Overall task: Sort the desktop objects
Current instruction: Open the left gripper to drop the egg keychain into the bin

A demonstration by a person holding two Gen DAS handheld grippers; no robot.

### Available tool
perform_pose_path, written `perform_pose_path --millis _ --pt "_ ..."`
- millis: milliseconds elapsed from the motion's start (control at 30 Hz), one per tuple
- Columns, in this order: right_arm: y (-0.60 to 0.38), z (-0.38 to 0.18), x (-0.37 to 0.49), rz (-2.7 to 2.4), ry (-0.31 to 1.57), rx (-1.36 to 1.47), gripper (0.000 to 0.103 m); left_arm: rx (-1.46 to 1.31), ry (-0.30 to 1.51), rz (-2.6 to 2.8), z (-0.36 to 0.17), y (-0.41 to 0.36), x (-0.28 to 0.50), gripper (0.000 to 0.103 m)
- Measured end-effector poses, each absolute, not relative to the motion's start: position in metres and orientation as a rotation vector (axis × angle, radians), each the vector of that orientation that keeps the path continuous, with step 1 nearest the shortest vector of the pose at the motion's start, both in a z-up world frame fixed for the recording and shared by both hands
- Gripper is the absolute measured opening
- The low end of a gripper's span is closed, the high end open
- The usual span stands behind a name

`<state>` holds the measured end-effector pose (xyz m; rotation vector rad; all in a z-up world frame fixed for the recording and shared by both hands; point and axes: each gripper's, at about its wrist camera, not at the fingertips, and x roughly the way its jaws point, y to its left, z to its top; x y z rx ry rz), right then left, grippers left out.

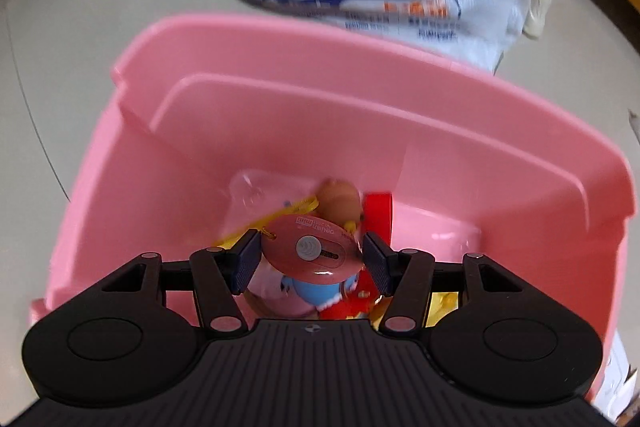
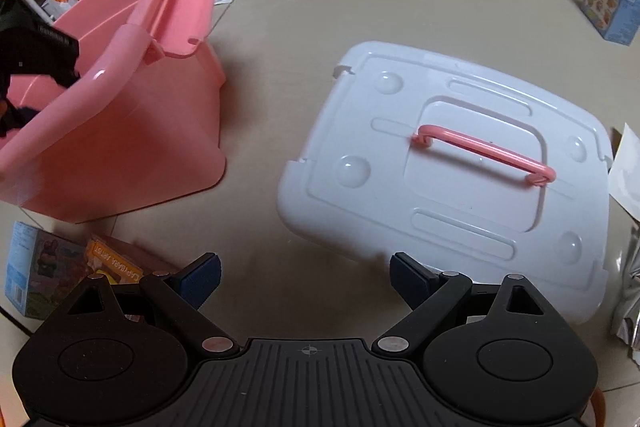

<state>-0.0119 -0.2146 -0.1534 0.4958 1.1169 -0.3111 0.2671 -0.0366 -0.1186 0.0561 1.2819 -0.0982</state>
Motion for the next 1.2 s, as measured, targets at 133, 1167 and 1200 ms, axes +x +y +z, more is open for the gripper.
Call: perform_pose_path --millis 133,1167,1200 --pt "-0.213 -0.157 -0.011 -0.312 1.127 0.484 0.09 0.049 1.308 -0.102 -0.124 -0.034 0.267 0.057" --pt "-0.194 -0.085 -0.03 -0.199 1.064 0.263 0.091 0.164 1.072 -0.205 0.009 -0.03 0.177 0.084" --pt "-0.191 -0.078 -0.032 -0.186 1.054 0.241 0.093 0.174 1.055 -0.209 0.015 -0.029 0.168 0.085"
